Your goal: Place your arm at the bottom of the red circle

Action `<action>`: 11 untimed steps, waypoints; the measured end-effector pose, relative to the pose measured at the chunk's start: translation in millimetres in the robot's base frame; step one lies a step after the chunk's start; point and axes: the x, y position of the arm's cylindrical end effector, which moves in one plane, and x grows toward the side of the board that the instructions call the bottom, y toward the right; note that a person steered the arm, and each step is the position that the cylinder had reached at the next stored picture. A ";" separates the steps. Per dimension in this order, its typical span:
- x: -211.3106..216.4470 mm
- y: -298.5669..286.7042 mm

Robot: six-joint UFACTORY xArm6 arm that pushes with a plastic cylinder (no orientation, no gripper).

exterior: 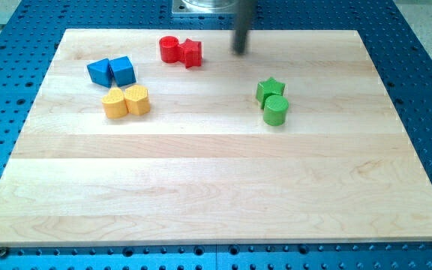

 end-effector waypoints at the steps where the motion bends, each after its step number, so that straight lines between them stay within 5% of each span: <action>1: 33.2 -115.3; 2: 62.4 -154.5; 11: 45.3 -131.1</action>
